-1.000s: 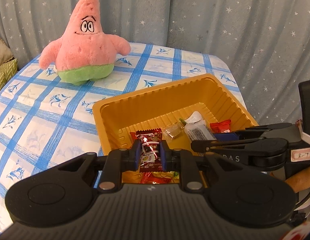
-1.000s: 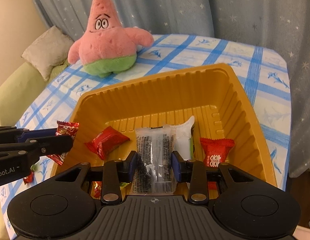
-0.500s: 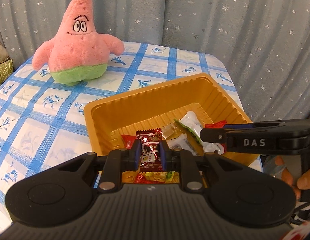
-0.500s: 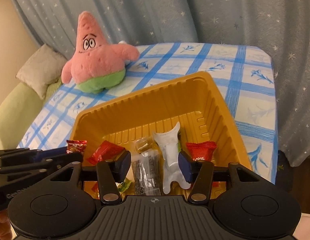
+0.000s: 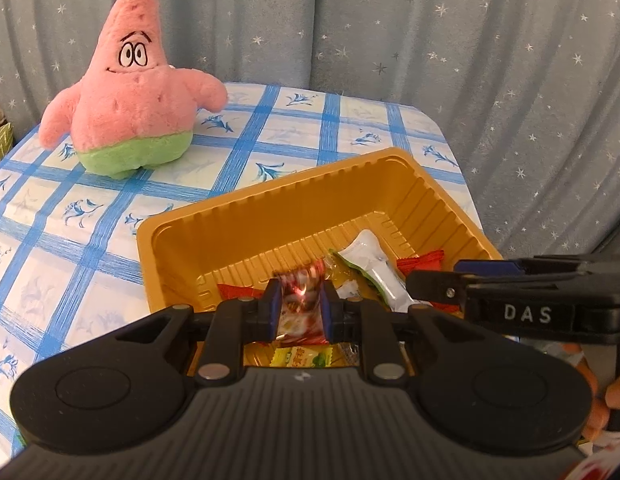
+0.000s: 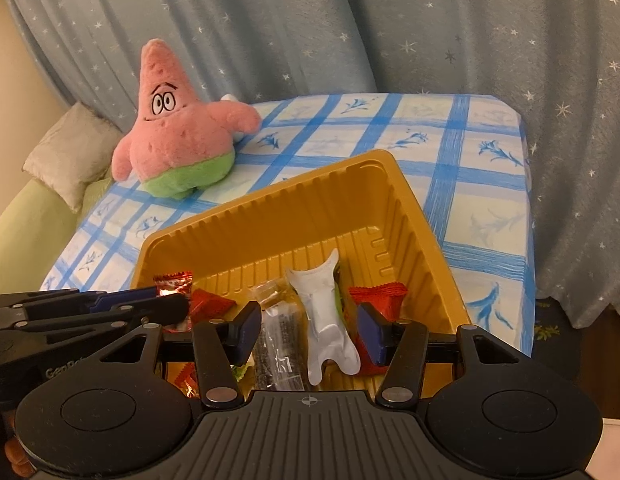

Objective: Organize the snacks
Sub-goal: 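Open both grippers to drop the candy and pouch into the tray, then withdraw both tools from the tray toward the last two candies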

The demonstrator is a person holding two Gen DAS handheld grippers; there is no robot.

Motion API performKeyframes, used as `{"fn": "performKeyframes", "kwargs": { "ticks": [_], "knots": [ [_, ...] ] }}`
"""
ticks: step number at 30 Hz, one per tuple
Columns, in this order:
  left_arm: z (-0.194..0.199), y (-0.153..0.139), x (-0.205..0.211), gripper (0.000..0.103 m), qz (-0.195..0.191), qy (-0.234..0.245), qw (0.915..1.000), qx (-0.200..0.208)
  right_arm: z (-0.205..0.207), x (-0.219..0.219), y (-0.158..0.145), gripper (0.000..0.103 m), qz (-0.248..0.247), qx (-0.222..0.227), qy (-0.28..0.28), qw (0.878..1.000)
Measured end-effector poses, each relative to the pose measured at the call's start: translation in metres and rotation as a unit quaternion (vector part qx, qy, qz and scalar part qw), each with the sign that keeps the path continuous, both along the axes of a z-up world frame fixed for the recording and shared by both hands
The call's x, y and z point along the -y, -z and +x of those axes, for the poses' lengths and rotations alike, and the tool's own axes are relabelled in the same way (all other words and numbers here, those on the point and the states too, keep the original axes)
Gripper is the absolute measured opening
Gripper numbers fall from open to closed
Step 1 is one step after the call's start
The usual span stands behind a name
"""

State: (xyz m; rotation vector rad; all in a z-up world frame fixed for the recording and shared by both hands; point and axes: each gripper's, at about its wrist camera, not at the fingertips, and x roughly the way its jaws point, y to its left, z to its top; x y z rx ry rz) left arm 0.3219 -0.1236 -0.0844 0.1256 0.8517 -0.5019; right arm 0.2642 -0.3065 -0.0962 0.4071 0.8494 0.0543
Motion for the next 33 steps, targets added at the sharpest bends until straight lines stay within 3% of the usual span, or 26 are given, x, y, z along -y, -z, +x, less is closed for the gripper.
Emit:
{"fn": "performKeyframes", "kwargs": {
  "ticks": [7,11,17,22,29,33],
  "knots": [
    [-0.001,0.0,-0.003,0.021,0.003,-0.009,1.0,-0.001,-0.002,0.001,-0.002,0.055,-0.001,0.0,0.001,1.0],
    [-0.006,-0.006,-0.008,0.032,0.003,-0.016,0.9999,0.002,-0.006,0.001,-0.004,0.065,-0.003,0.001,0.004,1.0],
    [-0.019,-0.018,-0.019,0.038,-0.007,-0.024,0.9997,0.005,-0.016,0.004,-0.012,0.077,0.002,0.014,0.019,1.0],
    [-0.036,-0.029,-0.027,0.054,-0.012,-0.03,0.9994,0.013,-0.027,0.005,-0.02,0.081,0.002,0.021,0.024,0.999],
    [-0.066,-0.045,-0.039,0.067,-0.017,-0.034,0.9991,0.021,-0.048,0.004,-0.034,0.085,0.007,0.031,0.025,0.999],
    [-0.083,-0.052,-0.049,0.069,-0.017,-0.041,0.9988,0.021,-0.063,0.002,-0.042,0.086,0.011,0.04,0.021,0.999]
  ]
}}
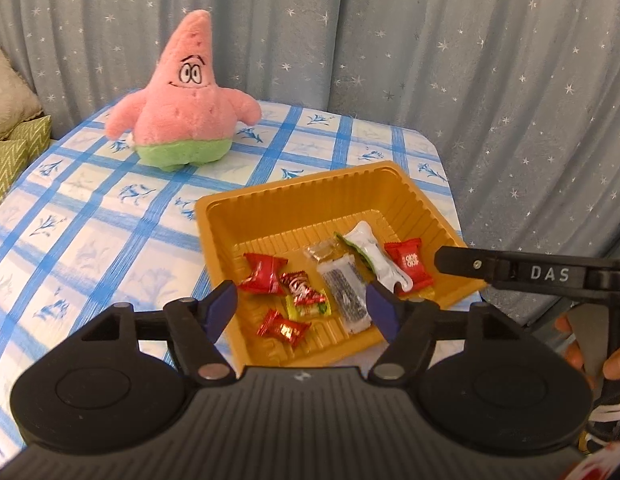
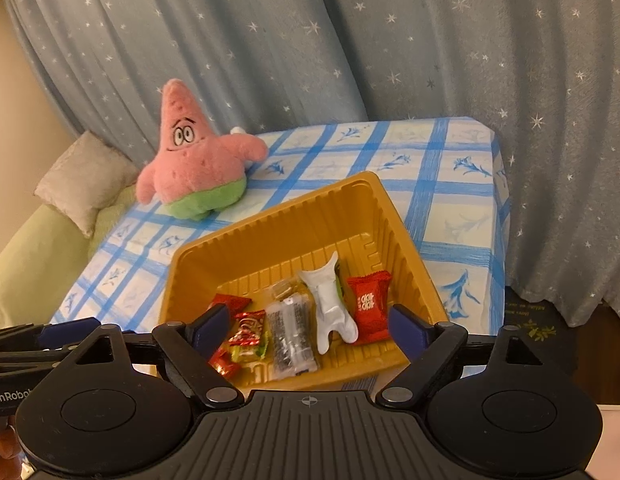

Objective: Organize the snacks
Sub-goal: 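Withdraw both tools from the tray toward the last two candies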

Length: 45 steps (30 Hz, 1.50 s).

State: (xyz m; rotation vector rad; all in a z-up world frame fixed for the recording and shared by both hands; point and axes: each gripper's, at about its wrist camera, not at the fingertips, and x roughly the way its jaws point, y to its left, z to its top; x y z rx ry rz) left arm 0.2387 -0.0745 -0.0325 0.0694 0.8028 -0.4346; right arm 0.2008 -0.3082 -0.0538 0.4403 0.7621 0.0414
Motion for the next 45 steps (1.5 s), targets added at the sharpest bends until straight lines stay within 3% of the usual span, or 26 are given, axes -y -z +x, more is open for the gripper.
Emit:
{"fn": "performKeyframes", "kwargs": {
  "ticks": [13,25,45],
  "knots": [
    [-0.065,-0.009,-0.051,0.071,-0.002,-0.039,0.9992,0.0,-0.051,-0.026,-0.009,0.087,-0.04,-0.003,-0.068,0.997],
    [-0.112,0.004,-0.095,0.071,0.011,-0.088,0.9958,-0.024,-0.081,-0.064,0.001,0.087,-0.045,-0.031,-0.131,0.99],
    [-0.131,0.037,-0.154,0.07,0.026,-0.163,0.984,-0.068,-0.079,-0.144,0.031,0.087,-0.038,-0.065,-0.225,0.972]
  ]
}}
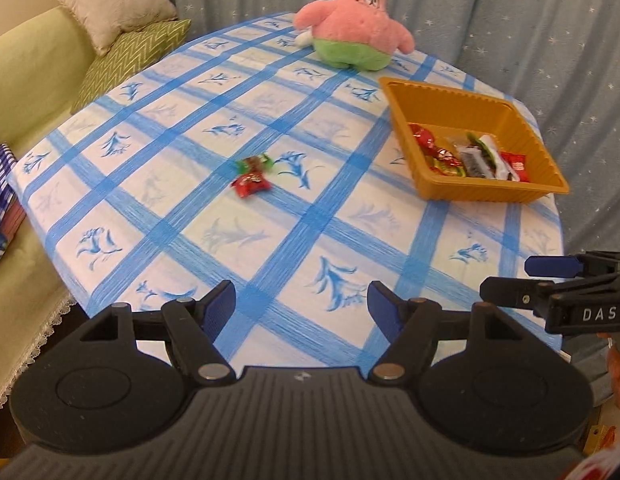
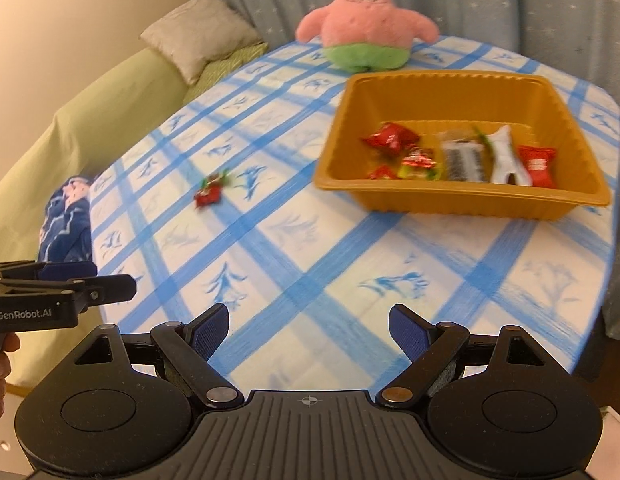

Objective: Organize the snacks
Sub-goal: 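Withdraw both tools from the tray toward the last two candies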

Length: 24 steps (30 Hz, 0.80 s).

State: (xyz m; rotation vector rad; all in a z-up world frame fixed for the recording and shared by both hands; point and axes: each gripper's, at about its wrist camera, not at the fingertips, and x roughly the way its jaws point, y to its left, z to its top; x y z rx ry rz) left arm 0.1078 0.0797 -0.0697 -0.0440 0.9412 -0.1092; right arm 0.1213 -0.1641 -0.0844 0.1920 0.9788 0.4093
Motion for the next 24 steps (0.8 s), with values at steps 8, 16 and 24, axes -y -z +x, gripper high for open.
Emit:
{"fn": "performKeyframes", "kwargs": {
  "ticks": [8,16,24],
  "knots": [
    [0.012,0.006,-0.018,0.07,0.006,-0.006,1.0,0.0,0.014,-0.028,0.004,0.087,-0.001,-0.002,-0.018,1.0],
    [0.031,0.014,-0.034,0.067,0.013,0.005,0.9999,0.005,0.033,-0.05,0.011,0.087,-0.002,-0.006,-0.018,1.0],
    [0.055,0.024,-0.043,0.066,0.025,0.031,0.999,0.018,0.052,-0.061,0.018,0.087,0.004,-0.011,0.008,1.0]
  ]
}}
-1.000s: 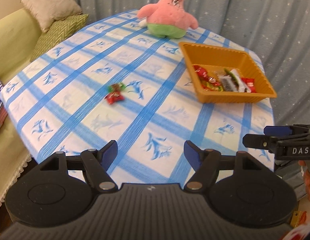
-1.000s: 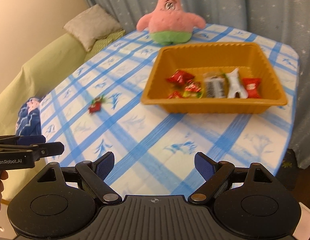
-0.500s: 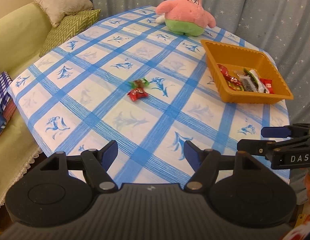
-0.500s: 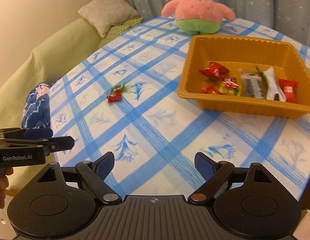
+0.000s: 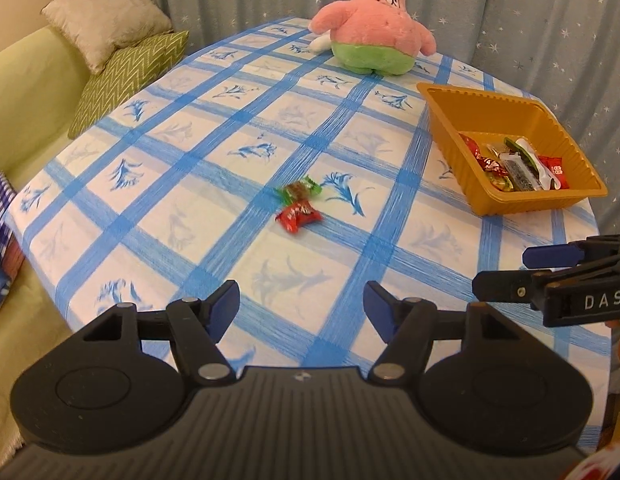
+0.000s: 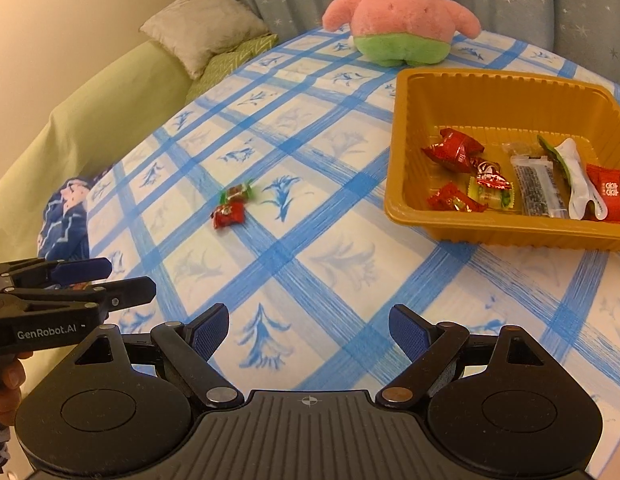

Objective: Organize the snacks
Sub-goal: 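Withdraw both tools from the tray toward the last two candies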

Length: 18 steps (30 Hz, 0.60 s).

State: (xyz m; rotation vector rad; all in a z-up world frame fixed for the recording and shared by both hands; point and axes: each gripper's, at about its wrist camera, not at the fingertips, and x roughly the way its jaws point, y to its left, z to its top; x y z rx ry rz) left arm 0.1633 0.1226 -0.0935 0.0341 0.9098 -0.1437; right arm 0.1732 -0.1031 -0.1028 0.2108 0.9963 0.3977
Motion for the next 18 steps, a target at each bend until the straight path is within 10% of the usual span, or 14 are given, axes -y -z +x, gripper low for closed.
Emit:
{"fn": "performKeyframes", "kwargs": {
  "ticks": [18],
  "knots": [
    [0.064,0.03,-0.003,0.055,0.023,0.074,0.997,0.004,0.035,-0.012,0.018,0.087,0.035,-0.007,0.06,0.998]
  ]
}}
